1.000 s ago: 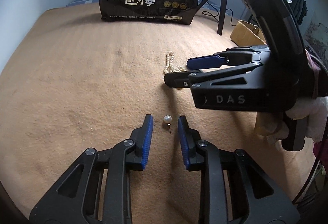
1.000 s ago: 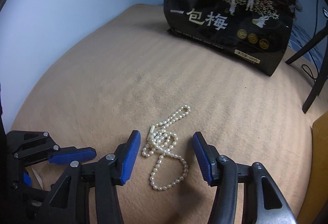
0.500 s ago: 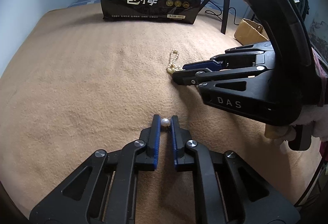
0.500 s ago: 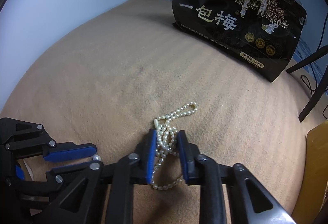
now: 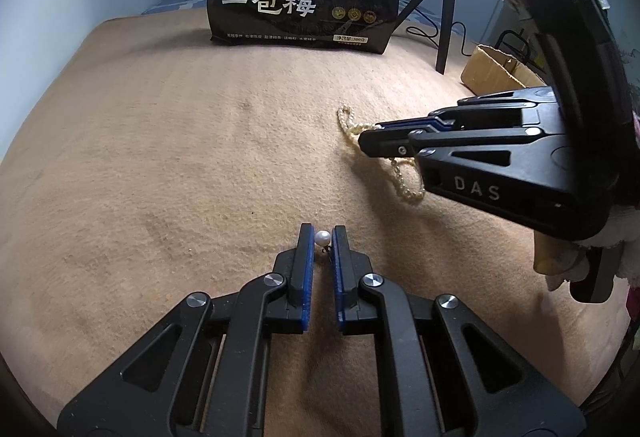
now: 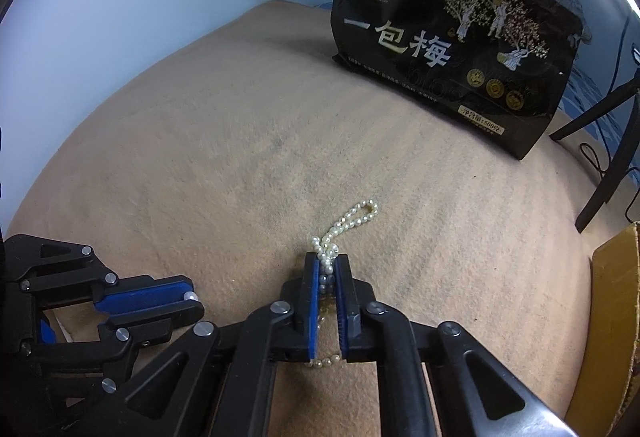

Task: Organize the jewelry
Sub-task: 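Grasp the pearl necklace with the right tool while the left tool grasps the second earring, then carry the pearl necklace with the right tool while the left tool carries the earring to the box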

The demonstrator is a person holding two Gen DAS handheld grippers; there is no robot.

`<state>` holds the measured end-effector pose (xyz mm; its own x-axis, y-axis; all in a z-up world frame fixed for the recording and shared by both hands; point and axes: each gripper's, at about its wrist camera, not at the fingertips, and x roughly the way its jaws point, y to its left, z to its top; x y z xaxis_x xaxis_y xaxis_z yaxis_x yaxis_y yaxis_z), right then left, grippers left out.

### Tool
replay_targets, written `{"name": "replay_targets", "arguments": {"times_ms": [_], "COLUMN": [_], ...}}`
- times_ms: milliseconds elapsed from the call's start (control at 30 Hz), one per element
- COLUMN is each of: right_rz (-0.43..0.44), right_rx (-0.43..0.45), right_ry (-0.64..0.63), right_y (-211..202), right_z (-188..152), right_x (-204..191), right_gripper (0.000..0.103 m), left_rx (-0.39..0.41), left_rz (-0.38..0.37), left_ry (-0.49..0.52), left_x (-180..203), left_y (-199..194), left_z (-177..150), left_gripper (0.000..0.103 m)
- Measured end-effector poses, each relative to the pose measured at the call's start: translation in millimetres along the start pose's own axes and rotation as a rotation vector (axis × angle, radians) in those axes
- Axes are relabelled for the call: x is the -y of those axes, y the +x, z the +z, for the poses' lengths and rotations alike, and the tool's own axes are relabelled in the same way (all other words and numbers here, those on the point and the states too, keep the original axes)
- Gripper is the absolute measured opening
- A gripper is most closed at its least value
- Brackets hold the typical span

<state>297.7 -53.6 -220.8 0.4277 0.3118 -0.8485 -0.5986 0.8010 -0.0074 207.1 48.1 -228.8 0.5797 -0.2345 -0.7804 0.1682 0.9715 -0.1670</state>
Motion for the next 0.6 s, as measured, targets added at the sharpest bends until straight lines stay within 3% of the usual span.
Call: {"name": "replay_targets", "arguments": {"times_ms": [600], "right_rz": [-0.013], "right_rx": [0.068], "right_ry": [0.042], "right_y": [-59.3], "right_z": [-8.9], "right_x": [4.9], "right_gripper": [0.005], "left_rx": [0.051], "left_rz": [0.002], "left_ry": [0.021], "left_x": [19.2], "left_y": [-36.8], "left_z": [6.6], "left_gripper": [0.006]}}
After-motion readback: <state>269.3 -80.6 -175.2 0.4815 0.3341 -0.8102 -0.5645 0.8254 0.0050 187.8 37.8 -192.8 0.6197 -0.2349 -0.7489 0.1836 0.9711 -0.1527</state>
